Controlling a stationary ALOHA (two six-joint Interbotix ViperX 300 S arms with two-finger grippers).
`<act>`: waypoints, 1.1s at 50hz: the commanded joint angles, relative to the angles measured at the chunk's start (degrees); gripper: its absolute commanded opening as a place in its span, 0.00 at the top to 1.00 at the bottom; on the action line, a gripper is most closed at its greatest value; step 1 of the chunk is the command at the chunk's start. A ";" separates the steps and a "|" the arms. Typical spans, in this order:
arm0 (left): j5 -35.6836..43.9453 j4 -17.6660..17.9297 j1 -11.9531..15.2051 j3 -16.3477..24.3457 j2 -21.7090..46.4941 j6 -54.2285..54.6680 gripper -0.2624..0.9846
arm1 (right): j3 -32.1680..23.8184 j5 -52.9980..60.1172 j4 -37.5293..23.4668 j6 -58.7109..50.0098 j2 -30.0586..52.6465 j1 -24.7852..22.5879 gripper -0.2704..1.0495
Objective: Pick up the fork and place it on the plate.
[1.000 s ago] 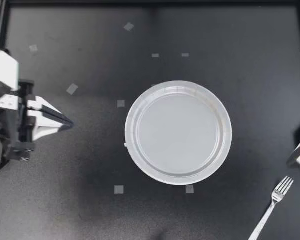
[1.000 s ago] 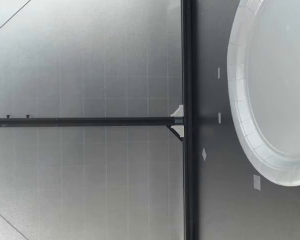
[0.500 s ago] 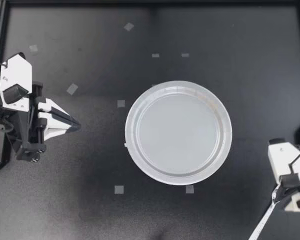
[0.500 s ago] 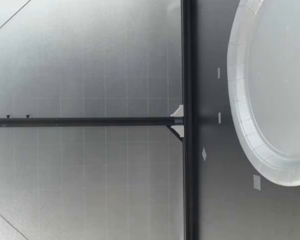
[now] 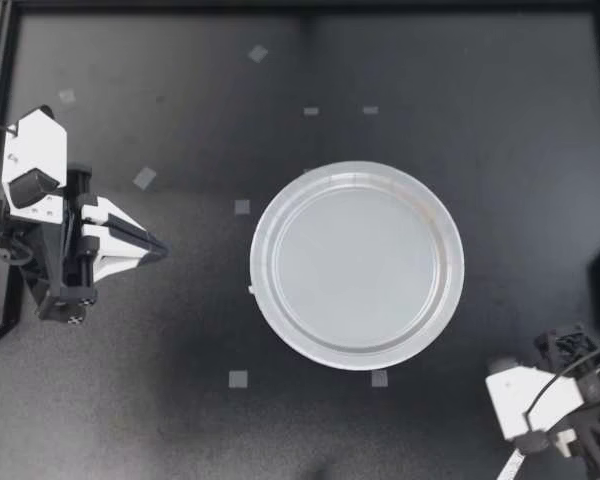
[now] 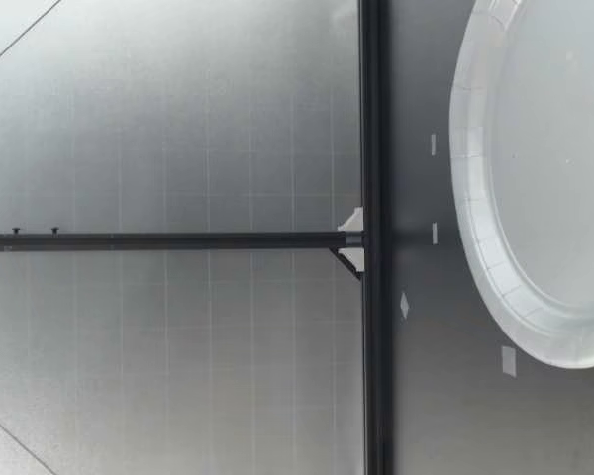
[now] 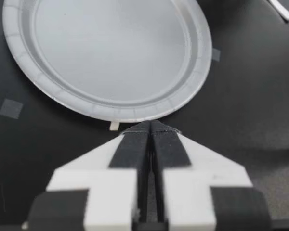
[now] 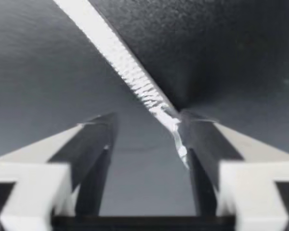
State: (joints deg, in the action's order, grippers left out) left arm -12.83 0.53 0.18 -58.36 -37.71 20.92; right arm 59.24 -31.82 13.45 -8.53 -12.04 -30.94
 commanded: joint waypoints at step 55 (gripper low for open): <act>2.29 0.09 0.18 -2.02 -2.81 -0.09 0.76 | -5.27 -0.70 -13.54 -3.43 2.20 1.76 0.75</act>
State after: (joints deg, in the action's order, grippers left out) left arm -11.34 0.62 0.18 -61.00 -40.34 20.92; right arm 56.60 -32.61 0.09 -11.87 -7.91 -29.71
